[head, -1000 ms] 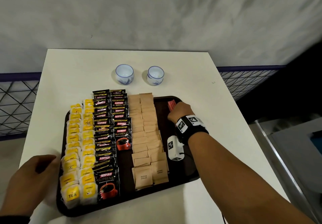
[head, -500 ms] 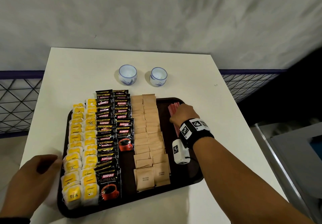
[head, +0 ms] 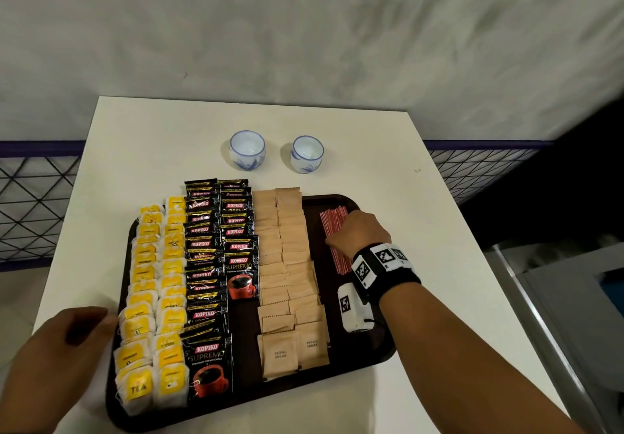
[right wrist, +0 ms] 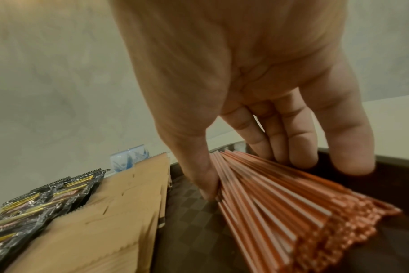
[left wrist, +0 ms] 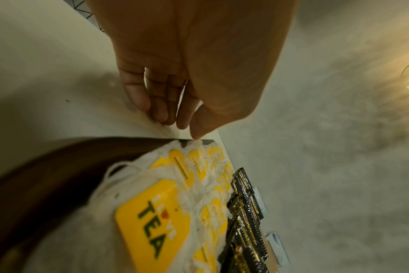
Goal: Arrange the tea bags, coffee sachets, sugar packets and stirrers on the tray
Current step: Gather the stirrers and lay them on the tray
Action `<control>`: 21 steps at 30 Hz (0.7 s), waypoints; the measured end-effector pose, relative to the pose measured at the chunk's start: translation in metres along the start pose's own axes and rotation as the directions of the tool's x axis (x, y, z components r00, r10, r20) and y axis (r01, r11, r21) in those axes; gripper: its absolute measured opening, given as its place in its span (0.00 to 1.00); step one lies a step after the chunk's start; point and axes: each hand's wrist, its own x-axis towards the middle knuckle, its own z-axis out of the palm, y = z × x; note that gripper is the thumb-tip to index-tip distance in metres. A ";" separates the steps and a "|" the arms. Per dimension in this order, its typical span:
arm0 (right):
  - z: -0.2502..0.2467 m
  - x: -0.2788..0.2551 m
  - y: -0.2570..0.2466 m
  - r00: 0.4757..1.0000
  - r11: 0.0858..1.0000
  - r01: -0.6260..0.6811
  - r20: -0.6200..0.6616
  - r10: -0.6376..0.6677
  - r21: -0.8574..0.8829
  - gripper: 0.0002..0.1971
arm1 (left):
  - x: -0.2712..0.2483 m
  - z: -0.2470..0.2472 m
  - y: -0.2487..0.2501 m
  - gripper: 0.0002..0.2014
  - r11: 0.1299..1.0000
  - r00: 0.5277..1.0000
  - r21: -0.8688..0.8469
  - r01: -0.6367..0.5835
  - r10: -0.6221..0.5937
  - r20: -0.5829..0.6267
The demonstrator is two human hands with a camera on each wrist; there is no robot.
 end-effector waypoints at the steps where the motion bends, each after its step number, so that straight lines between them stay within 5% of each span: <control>1: -0.001 0.000 0.000 1.000 1.000 0.004 0.004 -0.004 0.005 0.17 | 0.000 -0.001 0.000 0.07 1.000 1.000 0.006 -0.005 0.005 -0.009; 14: -0.005 -0.005 0.004 0.999 0.999 0.039 -0.008 -0.039 -0.004 0.18 | -0.001 0.000 -0.001 0.08 0.999 1.000 -0.031 0.024 -0.024 -0.006; 18: -0.005 -0.005 0.005 0.999 0.999 0.043 -0.003 -0.043 -0.004 0.19 | 0.061 0.017 -0.140 0.30 0.986 0.985 -0.075 0.150 -0.156 -0.074; 21: -0.005 -0.006 0.005 0.999 0.999 0.048 -0.003 -0.048 -0.012 0.20 | 0.068 0.021 -0.146 0.16 0.977 0.980 -0.118 0.176 -0.185 -0.071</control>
